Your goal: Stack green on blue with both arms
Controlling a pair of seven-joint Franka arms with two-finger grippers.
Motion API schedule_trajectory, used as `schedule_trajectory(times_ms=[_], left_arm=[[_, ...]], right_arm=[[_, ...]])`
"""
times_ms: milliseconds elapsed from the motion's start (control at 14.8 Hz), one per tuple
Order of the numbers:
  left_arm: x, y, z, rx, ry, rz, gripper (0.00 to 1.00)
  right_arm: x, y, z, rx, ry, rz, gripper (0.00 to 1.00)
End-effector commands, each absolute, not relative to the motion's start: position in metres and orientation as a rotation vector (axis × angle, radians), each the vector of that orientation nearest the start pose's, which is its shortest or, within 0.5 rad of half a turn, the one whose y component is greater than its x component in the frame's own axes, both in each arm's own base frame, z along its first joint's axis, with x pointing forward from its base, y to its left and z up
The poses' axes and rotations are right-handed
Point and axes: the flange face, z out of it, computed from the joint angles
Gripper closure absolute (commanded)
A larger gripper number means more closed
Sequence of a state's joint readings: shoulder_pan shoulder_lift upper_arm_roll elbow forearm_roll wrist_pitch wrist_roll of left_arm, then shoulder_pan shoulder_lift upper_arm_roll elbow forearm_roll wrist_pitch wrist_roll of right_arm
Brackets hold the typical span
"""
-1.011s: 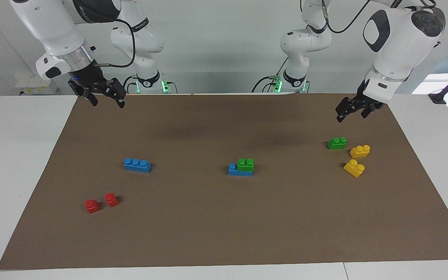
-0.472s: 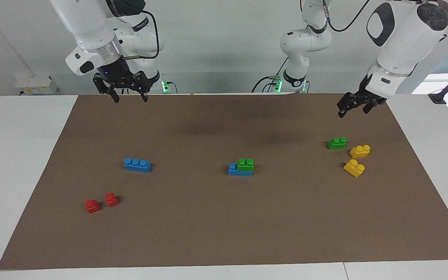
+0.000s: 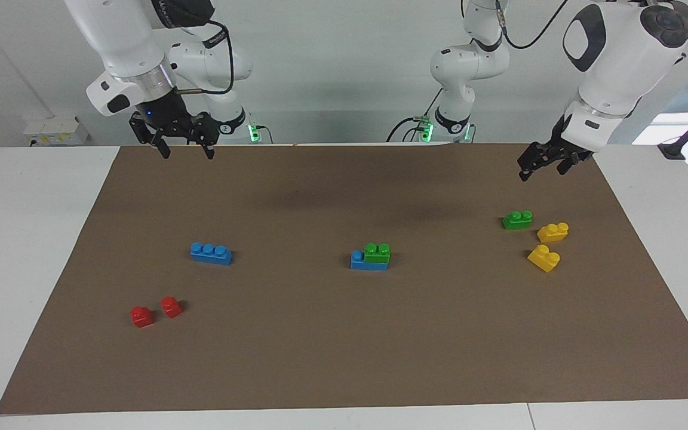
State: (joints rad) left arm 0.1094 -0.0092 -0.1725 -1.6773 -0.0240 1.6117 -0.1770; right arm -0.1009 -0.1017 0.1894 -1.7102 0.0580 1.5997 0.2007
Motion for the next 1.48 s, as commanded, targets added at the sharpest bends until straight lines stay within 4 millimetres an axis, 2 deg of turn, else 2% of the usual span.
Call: schedule_trajectory(times_ms=[0,135,404,1416], left_arm=[[0.554,-0.038,0.587,-3.141,-0.16,0.098,0.0],[0.554,-0.039,0.588,-3.143,-0.158,0.093,0.0],[0.554,-0.04,0.588,-3.146,-0.158,0.089,0.0],[0.554,-0.04,0.588,-3.146,-0.163,0.089,0.0]], right_arm=[[0.532,0.04,0.616,-3.135,0.177,0.024,0.0],[0.535,0.032,0.618,-3.139,0.196,0.011,0.0],[0.536,0.001,0.616,-3.143,0.288,0.009,0.0],[0.534,0.003,0.616,-3.143,0.301,0.024,0.0]])
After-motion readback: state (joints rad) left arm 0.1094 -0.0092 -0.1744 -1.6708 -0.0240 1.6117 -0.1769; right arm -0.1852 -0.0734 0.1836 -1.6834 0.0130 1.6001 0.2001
